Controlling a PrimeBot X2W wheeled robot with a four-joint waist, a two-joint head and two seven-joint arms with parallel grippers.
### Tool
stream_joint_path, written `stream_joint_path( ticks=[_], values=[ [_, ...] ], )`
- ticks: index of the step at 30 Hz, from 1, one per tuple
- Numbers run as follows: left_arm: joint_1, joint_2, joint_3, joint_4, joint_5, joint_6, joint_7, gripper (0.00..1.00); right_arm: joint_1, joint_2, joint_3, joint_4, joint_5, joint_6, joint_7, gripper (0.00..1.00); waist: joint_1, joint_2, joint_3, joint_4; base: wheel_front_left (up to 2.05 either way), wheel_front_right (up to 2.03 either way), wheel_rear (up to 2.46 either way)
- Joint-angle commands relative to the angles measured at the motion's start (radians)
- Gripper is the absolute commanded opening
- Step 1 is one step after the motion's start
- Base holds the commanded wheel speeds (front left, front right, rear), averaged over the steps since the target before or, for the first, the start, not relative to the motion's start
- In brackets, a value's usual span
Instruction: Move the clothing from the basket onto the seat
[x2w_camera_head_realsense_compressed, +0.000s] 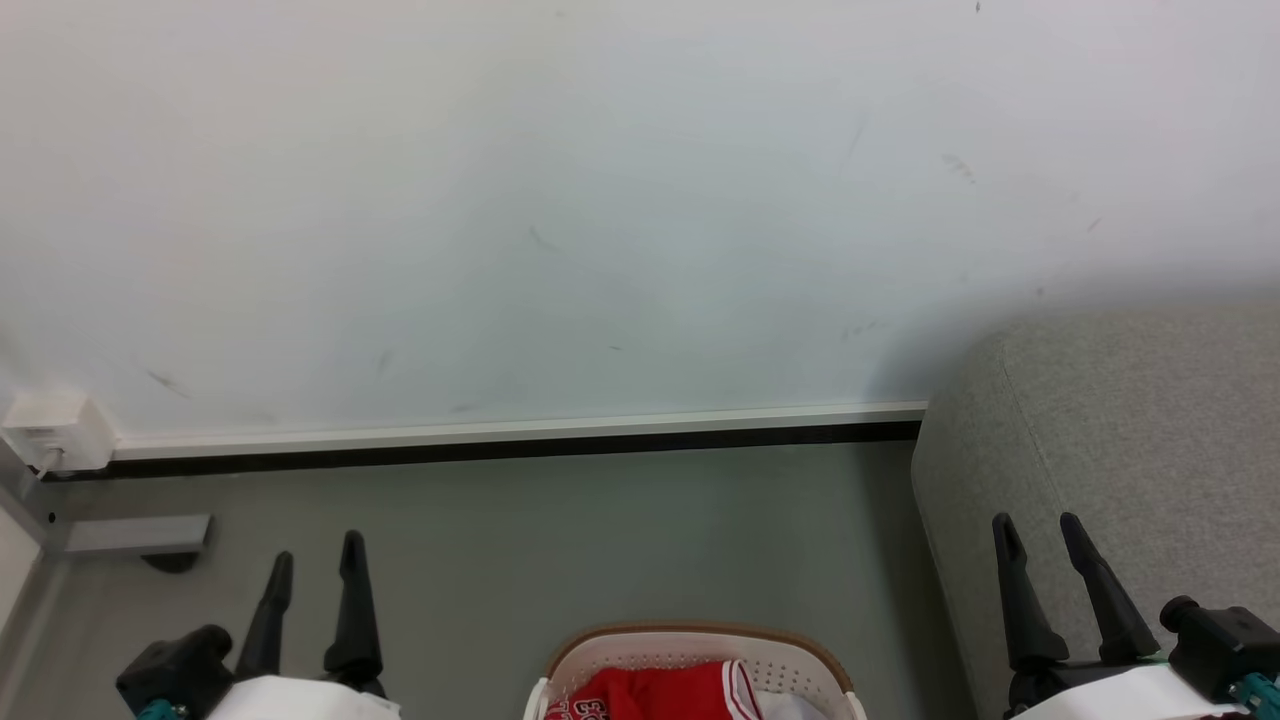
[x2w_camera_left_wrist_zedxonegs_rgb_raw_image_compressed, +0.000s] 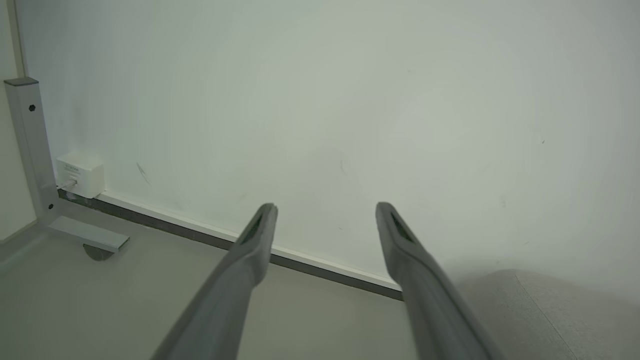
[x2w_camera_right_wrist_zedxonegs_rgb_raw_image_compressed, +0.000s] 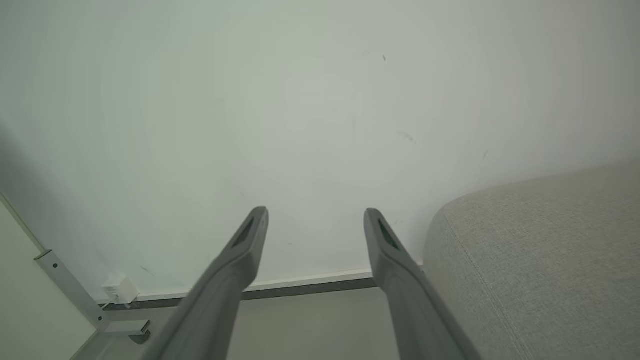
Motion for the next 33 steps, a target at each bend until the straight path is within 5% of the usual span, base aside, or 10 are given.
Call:
stream_joint_path(
  ticks=[1,33],
  values=[
    [0.005,0.009,0.002,-0.005,0.027,0.003,-0.008,1.0,-0.017,-0.008,0.004,-0.001,-0.021,-0.001,-0.008,1.0,0.0,0.0,-0.001,0.0,0.0,0.0,0.0],
    [0.012,0.01,-0.015,0.006,0.257,0.019,-0.073,1.0,-0.014,-0.002,0.037,0.012,-0.217,-0.002,-0.074,1.0,0.0,0.0,-0.018,-0.003,0.0,0.0,0.0]
  ],
)
